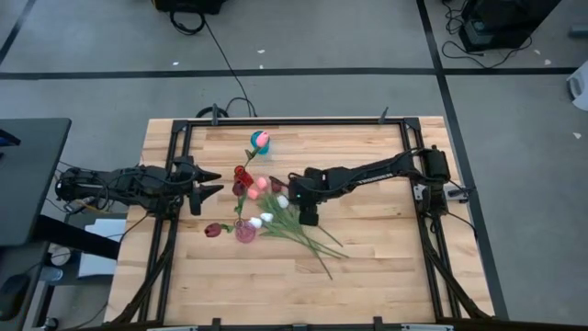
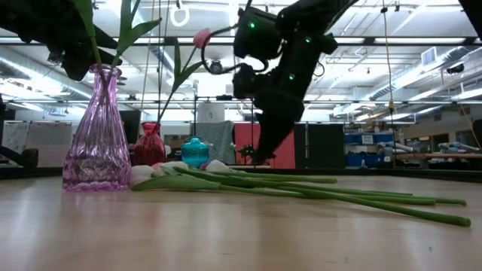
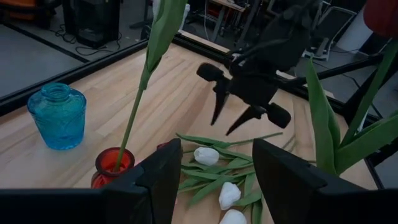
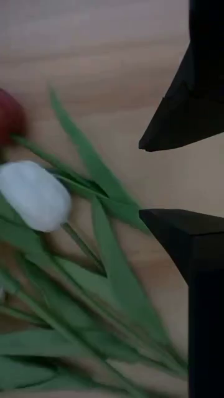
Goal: Sort flowers into vase by color
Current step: Put the red tulip into the pink vase
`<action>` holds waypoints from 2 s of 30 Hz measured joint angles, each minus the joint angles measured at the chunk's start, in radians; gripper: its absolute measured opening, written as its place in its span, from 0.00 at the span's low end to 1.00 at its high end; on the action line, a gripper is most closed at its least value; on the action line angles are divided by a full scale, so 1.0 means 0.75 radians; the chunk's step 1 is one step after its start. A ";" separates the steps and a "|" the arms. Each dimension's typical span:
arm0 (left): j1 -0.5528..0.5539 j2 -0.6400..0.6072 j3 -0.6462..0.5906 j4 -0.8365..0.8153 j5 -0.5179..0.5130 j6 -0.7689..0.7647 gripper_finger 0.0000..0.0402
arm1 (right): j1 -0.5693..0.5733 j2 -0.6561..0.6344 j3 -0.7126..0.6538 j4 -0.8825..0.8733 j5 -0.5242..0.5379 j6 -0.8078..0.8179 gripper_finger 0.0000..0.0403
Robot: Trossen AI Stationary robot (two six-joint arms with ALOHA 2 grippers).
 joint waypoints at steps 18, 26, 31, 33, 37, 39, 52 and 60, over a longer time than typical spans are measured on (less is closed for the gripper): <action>0.001 0.001 0.000 0.002 -0.028 -0.022 0.51 | 0.112 0.099 -0.013 -0.005 0.065 0.218 0.37; 0.000 0.002 0.001 0.001 -0.027 -0.022 0.51 | 0.106 0.109 -0.008 -0.037 0.042 0.254 0.08; 0.000 -0.001 0.001 0.002 -0.027 -0.022 0.51 | 0.061 0.037 -0.019 -0.200 0.085 0.304 0.04; 0.000 -0.001 0.001 0.003 -0.027 -0.018 0.51 | 0.041 -0.019 -0.018 -0.280 0.156 0.321 0.04; 0.000 -0.001 0.001 0.005 -0.027 0.003 0.51 | 0.049 -0.138 -0.017 -0.305 0.295 0.256 0.01; 0.000 -0.001 0.001 0.005 -0.027 0.005 0.51 | 0.071 -0.195 -0.017 -0.229 0.305 0.185 0.01; 0.000 -0.001 0.001 0.003 0.009 -0.001 0.51 | 0.129 -0.442 -0.308 0.843 0.104 -0.048 0.02; 0.000 -0.001 0.001 0.005 -0.017 -0.002 0.51 | 0.229 -0.488 -0.633 1.699 0.159 -0.170 0.02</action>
